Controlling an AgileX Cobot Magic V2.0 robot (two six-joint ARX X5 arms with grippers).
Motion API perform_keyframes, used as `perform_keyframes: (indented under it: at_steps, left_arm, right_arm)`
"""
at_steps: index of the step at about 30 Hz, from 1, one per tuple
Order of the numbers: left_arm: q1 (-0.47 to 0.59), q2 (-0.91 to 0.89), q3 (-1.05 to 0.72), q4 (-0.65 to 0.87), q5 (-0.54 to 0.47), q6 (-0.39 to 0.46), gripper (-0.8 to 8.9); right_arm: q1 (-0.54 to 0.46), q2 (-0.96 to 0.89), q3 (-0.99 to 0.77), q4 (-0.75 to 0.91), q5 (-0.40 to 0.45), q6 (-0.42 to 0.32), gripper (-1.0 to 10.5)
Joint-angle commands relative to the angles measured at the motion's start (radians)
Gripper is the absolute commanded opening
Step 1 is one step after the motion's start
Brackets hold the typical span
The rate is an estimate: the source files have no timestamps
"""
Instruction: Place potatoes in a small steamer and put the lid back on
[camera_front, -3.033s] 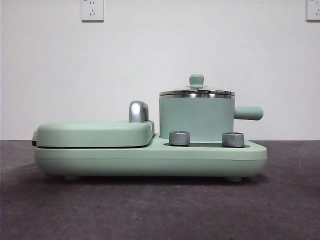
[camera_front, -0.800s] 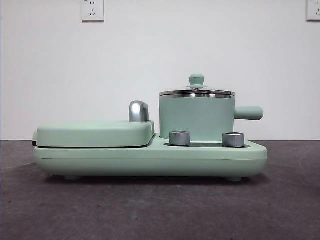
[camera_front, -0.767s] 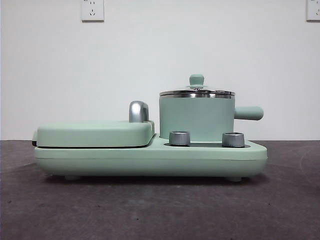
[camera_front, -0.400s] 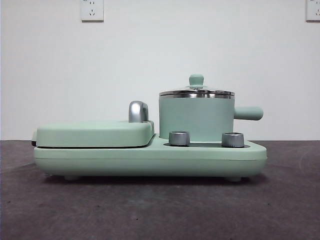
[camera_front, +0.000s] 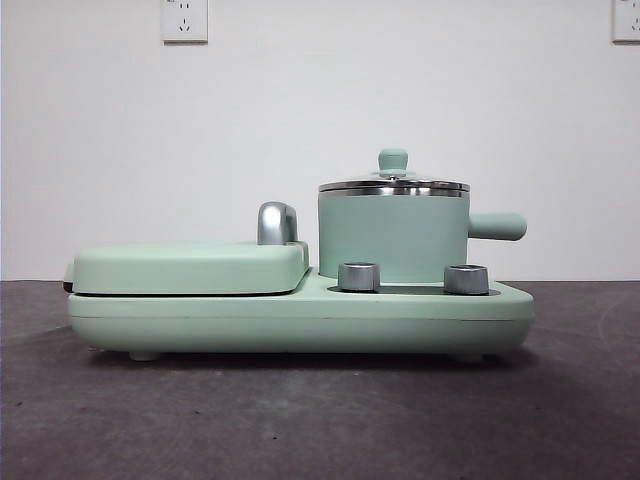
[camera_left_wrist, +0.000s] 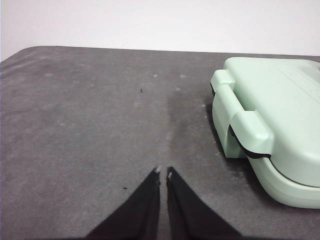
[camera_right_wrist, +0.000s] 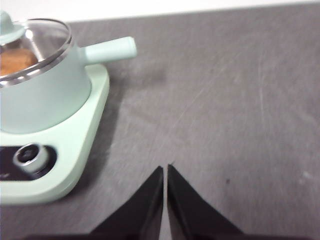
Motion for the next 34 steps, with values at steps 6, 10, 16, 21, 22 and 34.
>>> perform_keyframes:
  at_steps: [6,10,16,21,22,34]
  left_arm:
    - [0.001,-0.002,-0.020,-0.005,0.002,0.006,0.26]
    - [0.001,-0.002,-0.020,-0.005,0.002,0.006,0.26]
    - [0.001,-0.002,-0.020,-0.005,0.002,0.006,0.26]
    - [0.001,-0.002,-0.020,-0.005,0.002,0.006,0.26]
    - [0.001,-0.002,-0.020,-0.005,0.002,0.006,0.26]
    - [0.001,-0.002,-0.020,-0.005,0.002,0.006,0.26]
  right_arm:
    - [-0.018,-0.175,-0.246,0.262,0.032,-0.072,0.1]
    - [-0.018,-0.207,-0.312,0.286,0.052,-0.086,0.1]
    - [-0.018,-0.235,-0.364,0.285,0.094,-0.082,0.1]
    - [-0.013,-0.264,-0.378,0.269,0.097,-0.079,0.1]
    - [-0.013,-0.268,-0.378,0.269,0.099,-0.080,0.1]
    - [-0.014,-0.272,-0.378,0.278,0.097,-0.079,0.1]
